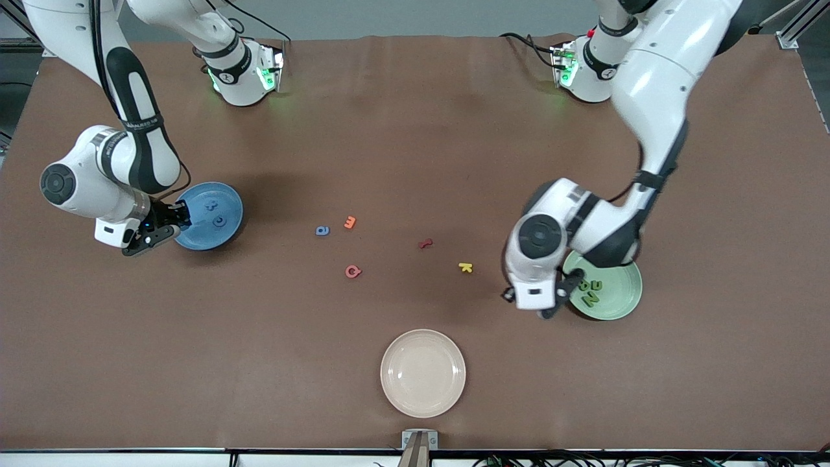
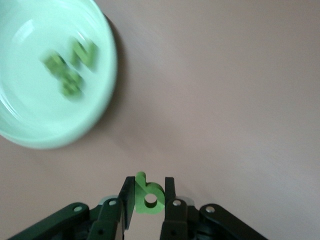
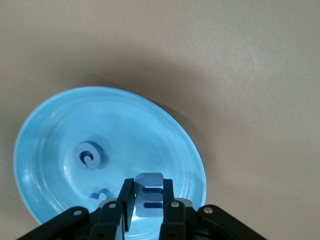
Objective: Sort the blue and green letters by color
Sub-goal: 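Place the blue m on the blue plate while the left gripper places green b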
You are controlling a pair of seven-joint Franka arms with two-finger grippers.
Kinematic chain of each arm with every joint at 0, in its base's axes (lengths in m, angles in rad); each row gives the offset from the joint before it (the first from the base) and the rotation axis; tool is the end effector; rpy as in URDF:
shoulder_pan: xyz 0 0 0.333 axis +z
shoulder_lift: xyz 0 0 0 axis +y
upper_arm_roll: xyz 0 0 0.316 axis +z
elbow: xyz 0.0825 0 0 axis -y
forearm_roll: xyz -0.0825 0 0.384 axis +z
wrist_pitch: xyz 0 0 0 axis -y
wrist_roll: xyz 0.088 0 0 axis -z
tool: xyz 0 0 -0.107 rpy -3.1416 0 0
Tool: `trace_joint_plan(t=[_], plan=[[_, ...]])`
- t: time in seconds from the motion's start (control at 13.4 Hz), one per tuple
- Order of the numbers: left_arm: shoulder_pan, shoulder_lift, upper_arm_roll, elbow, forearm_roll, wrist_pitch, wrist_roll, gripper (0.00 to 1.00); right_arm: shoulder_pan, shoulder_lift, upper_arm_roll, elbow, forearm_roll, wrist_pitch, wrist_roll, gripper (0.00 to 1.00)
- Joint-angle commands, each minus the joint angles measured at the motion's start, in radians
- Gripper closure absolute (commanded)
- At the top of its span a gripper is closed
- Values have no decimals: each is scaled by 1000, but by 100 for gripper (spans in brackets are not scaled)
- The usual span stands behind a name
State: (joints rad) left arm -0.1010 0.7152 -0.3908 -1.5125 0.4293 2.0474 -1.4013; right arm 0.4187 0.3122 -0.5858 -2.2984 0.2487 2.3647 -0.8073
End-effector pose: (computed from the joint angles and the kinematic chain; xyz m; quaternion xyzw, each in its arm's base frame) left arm 0.6433 -0.2703 0.2547 -0.9257 -0.3698 -0.0114 0.0787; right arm 0.4994 -0.0892 0.2201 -0.9706 -0.2235 0.0819 0.0348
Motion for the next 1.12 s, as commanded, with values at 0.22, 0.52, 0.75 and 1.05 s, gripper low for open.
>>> trace_joint_plan(t=[0.22,0.52,0.75,1.05], plan=[[289,-137,-97,-259,8,65,273,98,-21,5,9,-29,-11,51,-16,38],[432,-105,-148,-316,8,180,384,61,-14,-4,11,-27,-8,42,0,21],[443,-120,-148,-311,8,180,389,0,43,-8,12,-26,1,38,141,20],[437,-239,-152,-259,8,123,494,0,167,-12,15,-21,9,36,440,17]])
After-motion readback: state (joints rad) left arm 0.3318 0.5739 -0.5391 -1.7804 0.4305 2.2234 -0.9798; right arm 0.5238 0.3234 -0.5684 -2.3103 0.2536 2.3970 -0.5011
